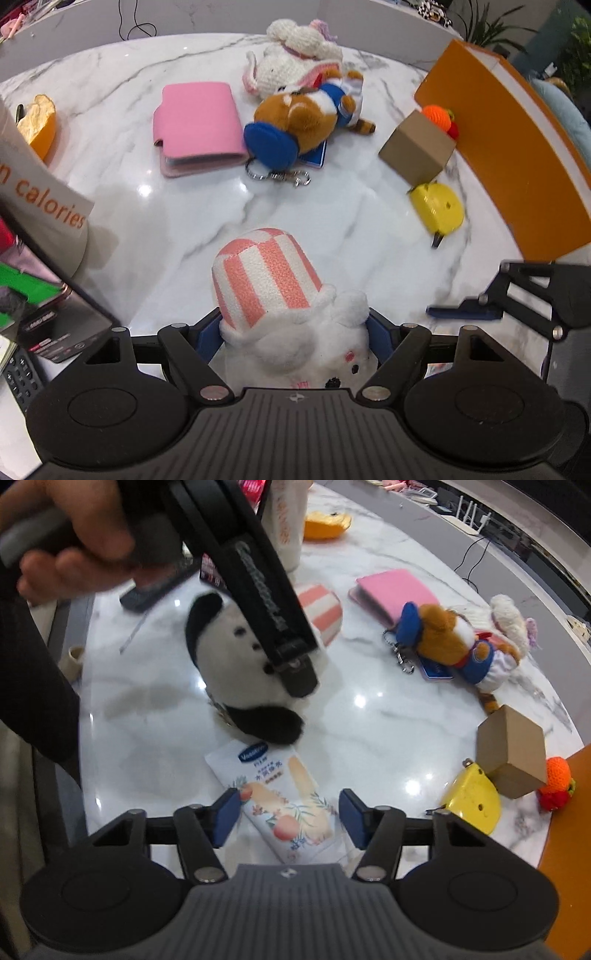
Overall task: Organize objects
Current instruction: 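Grasp the striped-hat white plush with the left gripper while the right gripper grasps the Vaseline tube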
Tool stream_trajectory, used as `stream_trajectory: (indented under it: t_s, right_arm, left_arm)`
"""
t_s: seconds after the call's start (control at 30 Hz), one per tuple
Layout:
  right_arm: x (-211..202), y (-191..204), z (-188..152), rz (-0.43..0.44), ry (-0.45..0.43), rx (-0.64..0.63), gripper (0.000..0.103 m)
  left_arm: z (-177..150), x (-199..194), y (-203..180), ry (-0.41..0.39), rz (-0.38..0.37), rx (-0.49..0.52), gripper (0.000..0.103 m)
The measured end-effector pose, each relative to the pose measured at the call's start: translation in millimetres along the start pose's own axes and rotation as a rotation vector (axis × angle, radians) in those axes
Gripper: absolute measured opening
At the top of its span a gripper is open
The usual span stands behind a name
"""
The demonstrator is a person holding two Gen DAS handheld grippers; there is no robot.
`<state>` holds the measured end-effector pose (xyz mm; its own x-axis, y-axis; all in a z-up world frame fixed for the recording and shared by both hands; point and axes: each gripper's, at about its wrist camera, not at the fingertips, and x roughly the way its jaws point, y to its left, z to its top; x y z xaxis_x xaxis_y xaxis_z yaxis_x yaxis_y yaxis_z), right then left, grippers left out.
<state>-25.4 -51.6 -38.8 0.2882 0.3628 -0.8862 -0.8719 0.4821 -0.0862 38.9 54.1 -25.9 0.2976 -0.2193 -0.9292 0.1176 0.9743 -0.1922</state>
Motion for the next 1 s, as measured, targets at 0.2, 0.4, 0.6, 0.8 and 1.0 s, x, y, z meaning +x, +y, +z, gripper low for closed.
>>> stream_trajectory:
  t_s: [0.2, 0.4, 0.6, 0.8, 1.0]
  right_arm:
    - [6, -7, 0, 0.009, 0.020, 0.014, 0.057]
    - [9, -37, -1, -0.042, 0.110, 0.273, 0.052]
    - [11, -42, -4, -0.084, 0.127, 0.312, 0.053]
    - [12, -40, -2, -0.073, 0.117, 0.295, 0.053]
    - [14, -44, -3, -0.062, 0.121, 0.320, 0.054]
  left_arm:
    - [-9, -1, 12, 0.005, -0.007, -0.005, 0.092]
    - [-15, -2, 10, 0.004, 0.001, 0.013, 0.092]
    - [-23, 2, -10, 0.036, -0.014, 0.122, 0.093]
    - [-29, 13, -20, 0.058, -0.001, 0.153, 0.093]
    - [-30, 15, -21, 0.046, 0.014, 0.169, 0.093]
